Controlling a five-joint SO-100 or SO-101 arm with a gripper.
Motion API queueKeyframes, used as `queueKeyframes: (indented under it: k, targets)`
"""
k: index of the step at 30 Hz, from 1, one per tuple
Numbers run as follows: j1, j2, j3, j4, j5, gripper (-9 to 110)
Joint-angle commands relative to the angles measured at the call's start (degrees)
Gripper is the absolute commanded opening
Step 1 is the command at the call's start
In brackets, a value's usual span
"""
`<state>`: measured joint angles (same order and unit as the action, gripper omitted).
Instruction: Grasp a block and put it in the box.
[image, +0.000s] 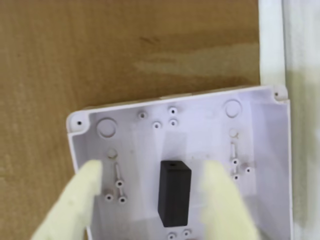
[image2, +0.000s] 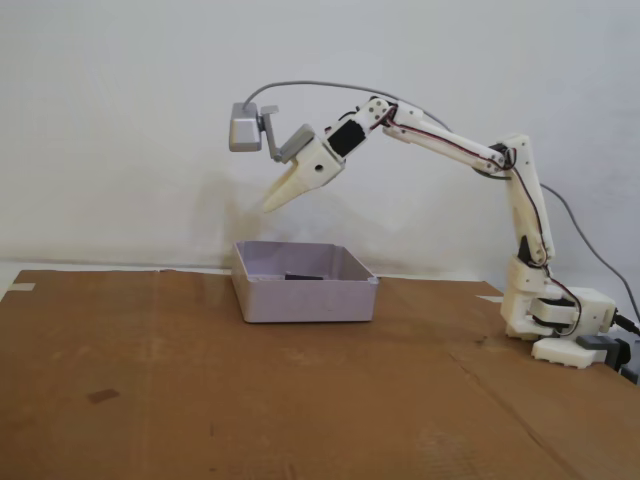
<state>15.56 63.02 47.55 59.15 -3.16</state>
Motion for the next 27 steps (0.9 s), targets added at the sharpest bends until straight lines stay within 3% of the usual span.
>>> queueKeyframes:
  k: [1,7,27]
  targets:
    - [-1.1,5.3,-9.6,-1.1,0.2,9]
    - [-1.5,5.3,-11.2,-1.1,0.2,0]
    - [-6.2,4.6,-13.4,-1.1,0.3,0]
